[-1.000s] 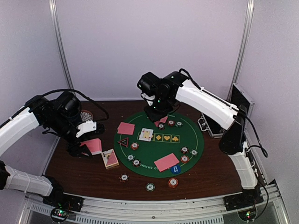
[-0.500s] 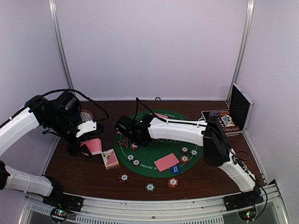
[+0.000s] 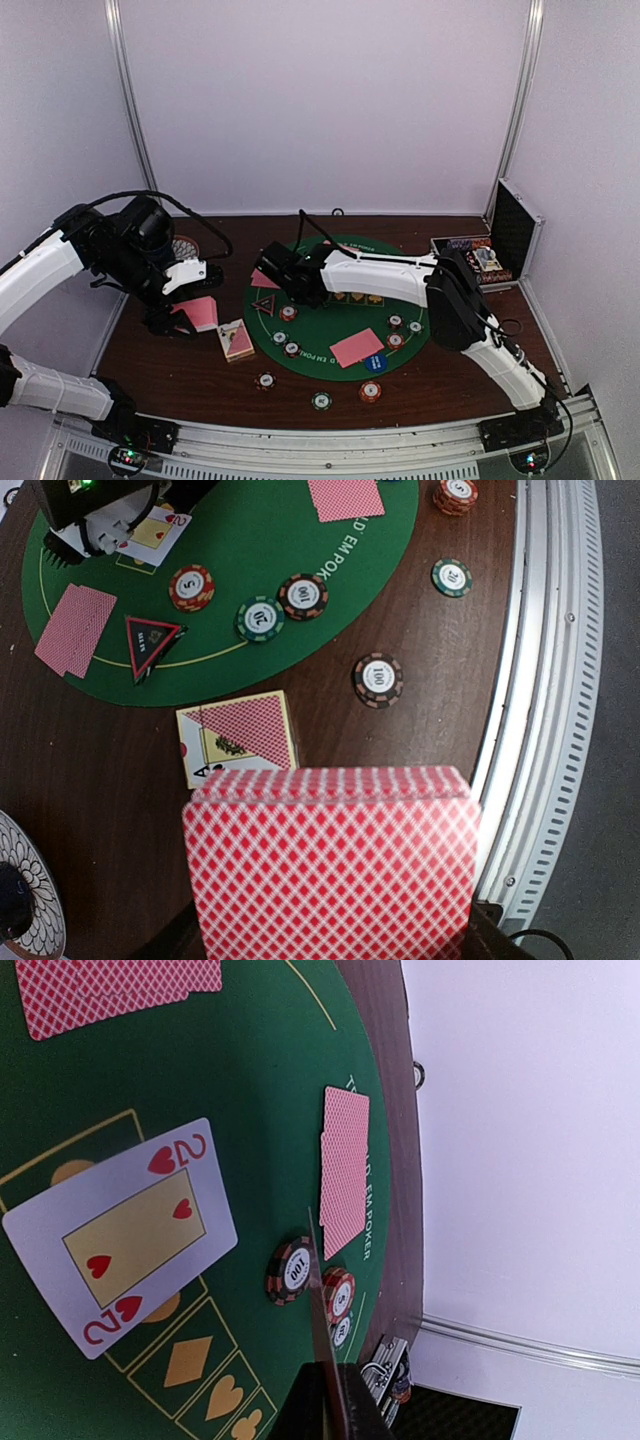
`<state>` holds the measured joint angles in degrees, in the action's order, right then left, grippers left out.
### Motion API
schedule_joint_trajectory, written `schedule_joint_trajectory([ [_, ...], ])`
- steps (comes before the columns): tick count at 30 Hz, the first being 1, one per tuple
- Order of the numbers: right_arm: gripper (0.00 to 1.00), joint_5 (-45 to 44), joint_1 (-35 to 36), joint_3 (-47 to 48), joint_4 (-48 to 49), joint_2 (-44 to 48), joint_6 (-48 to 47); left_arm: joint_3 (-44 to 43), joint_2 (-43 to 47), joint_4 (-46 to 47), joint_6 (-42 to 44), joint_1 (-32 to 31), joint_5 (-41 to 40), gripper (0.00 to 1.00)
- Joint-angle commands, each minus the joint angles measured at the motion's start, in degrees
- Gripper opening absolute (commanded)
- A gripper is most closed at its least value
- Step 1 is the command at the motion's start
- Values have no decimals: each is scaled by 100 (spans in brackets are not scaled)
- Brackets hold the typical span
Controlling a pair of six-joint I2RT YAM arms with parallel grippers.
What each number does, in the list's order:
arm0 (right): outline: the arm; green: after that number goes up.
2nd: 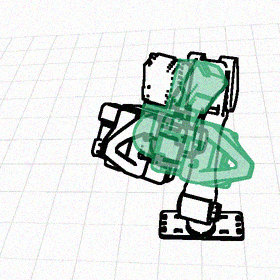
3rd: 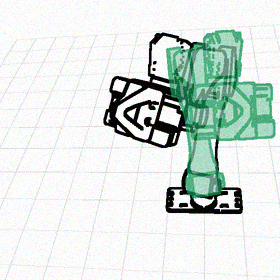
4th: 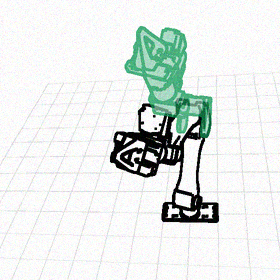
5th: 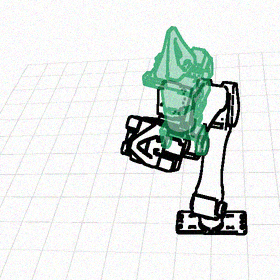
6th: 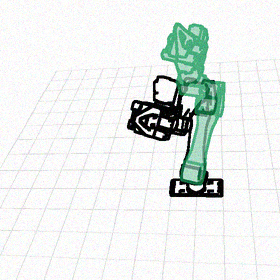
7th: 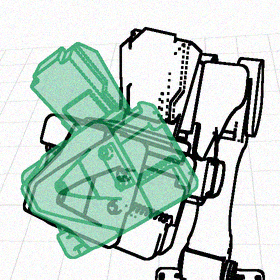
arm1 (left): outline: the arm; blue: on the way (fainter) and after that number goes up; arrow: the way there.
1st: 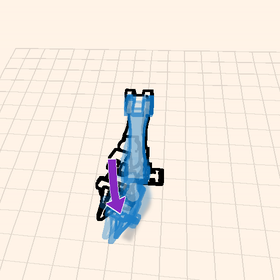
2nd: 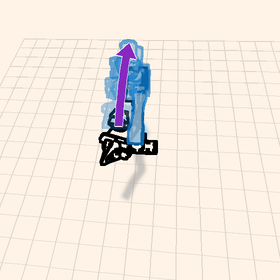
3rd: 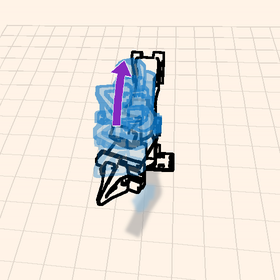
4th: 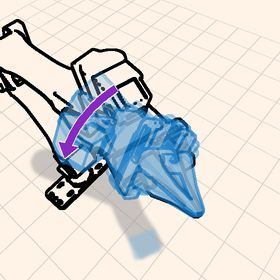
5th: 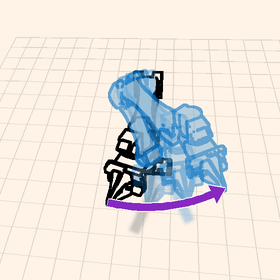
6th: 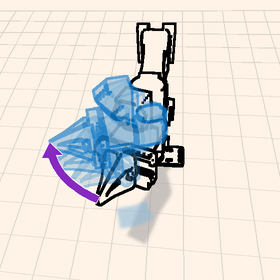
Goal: Distribute texas hold em gaming equipment
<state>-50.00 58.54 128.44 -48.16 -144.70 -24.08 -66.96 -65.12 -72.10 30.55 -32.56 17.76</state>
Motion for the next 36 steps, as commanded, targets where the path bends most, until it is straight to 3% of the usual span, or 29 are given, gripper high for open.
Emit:
schedule_joint_trajectory([
  [1, 9, 351, -71, -45, 113, -83, 223, 8, 86, 77, 66, 30, 60, 0],
  [12, 10, 546, -62, -256, 137, -120, 356, 1, 62, 89, 61, 30, 55, 0],
  [22, 22, 823, 22, -484, -22, -3, 711, -67, -11, 93, 48, 30, 91, 0],
  [28, 32, 1058, 104, -584, -171, 110, 948, -89, -1, 91, 50, 30, 104, 0],
  [36, 62, 1407, 127, -853, -280, 422, 1207, -54, 56, 91, 51, 30, 126, 0],
])
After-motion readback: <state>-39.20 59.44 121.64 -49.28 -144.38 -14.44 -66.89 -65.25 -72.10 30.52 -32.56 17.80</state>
